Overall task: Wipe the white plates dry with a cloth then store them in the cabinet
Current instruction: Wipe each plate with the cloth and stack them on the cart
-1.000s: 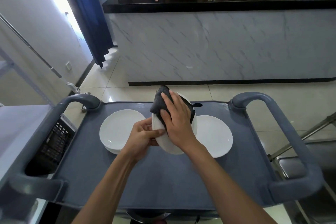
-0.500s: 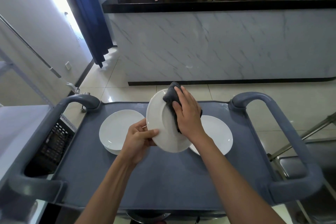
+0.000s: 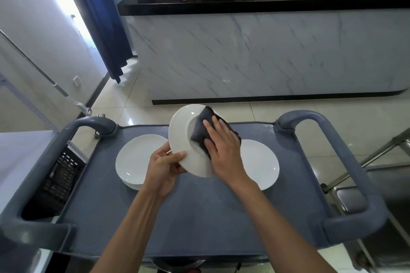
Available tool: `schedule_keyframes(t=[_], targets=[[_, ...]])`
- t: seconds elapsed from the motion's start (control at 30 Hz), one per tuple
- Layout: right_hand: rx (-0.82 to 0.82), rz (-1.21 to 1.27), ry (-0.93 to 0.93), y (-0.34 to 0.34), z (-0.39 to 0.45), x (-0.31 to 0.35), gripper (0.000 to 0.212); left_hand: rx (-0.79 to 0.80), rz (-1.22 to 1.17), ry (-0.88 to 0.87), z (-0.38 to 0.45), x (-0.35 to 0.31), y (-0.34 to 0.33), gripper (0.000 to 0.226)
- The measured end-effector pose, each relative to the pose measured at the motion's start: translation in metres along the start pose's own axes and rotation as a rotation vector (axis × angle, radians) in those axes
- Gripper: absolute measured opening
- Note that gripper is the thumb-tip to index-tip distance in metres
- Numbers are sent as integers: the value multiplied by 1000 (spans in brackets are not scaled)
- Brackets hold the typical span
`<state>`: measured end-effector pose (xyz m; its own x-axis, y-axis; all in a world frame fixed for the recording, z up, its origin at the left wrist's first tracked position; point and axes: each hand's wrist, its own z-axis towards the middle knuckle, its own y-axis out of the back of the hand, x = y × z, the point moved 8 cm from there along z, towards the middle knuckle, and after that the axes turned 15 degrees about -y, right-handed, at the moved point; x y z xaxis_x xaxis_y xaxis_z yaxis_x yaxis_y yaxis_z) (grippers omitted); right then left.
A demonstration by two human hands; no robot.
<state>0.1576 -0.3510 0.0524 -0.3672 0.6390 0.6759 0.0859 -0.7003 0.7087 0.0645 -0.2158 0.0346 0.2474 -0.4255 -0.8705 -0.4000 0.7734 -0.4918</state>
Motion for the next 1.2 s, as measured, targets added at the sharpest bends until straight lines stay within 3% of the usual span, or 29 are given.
schedule_keyframes(t=[0.4,0.8,1.2], targets=[[25,55,56,-6,-25,9,48,-121,-65,19,5,-2,3,34],[-141,-35,152,-21,-50,30,47,-218,-150,33,18,-7,10,28],[-227,162,-88,-17,-19,24,50,-74,-179,60,42,-26,31,27]])
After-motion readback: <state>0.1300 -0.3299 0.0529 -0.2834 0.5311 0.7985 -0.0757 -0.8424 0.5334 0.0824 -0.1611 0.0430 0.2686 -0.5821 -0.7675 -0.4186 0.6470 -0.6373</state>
